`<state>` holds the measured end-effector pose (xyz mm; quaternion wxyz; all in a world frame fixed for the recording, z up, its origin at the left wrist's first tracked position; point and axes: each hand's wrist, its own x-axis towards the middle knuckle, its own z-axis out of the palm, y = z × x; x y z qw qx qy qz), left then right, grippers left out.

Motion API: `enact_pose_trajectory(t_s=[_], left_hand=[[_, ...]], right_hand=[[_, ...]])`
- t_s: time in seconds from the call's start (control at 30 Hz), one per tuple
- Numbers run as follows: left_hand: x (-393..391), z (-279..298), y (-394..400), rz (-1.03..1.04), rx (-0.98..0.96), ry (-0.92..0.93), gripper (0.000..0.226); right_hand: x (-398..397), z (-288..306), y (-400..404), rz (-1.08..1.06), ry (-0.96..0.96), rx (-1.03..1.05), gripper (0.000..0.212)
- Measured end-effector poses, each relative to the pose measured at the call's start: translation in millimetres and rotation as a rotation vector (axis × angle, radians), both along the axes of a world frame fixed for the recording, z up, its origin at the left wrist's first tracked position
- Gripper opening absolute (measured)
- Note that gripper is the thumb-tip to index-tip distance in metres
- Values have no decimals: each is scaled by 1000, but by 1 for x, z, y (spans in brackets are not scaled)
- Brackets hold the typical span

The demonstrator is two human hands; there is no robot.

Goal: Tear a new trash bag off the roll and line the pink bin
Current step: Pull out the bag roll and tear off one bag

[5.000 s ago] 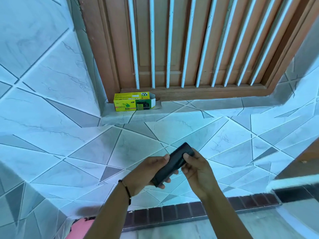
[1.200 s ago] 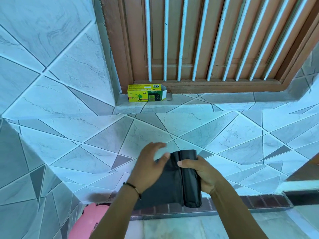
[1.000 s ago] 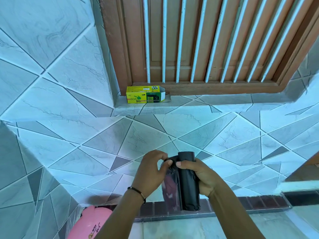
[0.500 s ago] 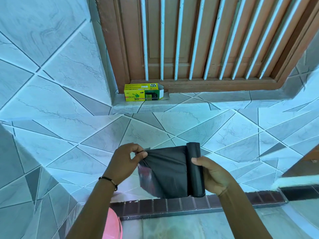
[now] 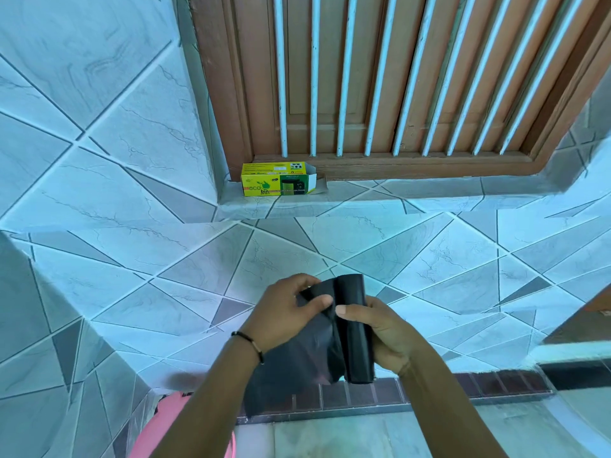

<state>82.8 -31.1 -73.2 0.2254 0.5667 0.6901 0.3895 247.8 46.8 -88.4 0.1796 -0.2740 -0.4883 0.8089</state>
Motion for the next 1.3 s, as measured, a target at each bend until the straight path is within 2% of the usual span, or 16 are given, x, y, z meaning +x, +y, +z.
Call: enact_pose_trajectory(t_s=[0.07, 0.13, 0.23, 0.4, 0.57, 0.73, 0.87, 1.03, 1.1, 1.2, 1.3], left_hand=[[2, 1, 5, 23, 51, 37, 4], [-3, 0, 7, 32, 66, 74, 17], [-9, 3, 6, -1, 52, 97, 17], [-17, 9, 8, -40, 42, 86, 16], [-27, 11, 5, -46, 30, 73, 19], [-36, 13, 2, -1, 22, 114, 26], [-46, 12, -2, 15, 10, 145, 21], [-54, 5, -3, 51, -24, 199, 25], [-41, 3, -1, 16, -29, 135, 35], [-13, -2, 10, -32, -22, -67, 46], [3, -9, 19, -30, 21, -73, 29]], right_hand=[[0, 0, 0, 28, 25, -24, 42], [5, -3, 3, 33, 48, -59, 48], [10, -5, 6, 36, 44, -90, 75], [14, -6, 12, 8, 38, -112, 87], [22, -3, 17, 1, 61, -99, 64], [29, -1, 22, -59, 8, -64, 72], [38, -1, 29, -86, -28, -71, 86], [41, 1, 30, -88, -10, -80, 85], [35, 3, 26, -67, 8, -83, 75], [18, 6, 16, -24, -2, -65, 81], [5, 5, 9, -6, 5, -83, 72]])
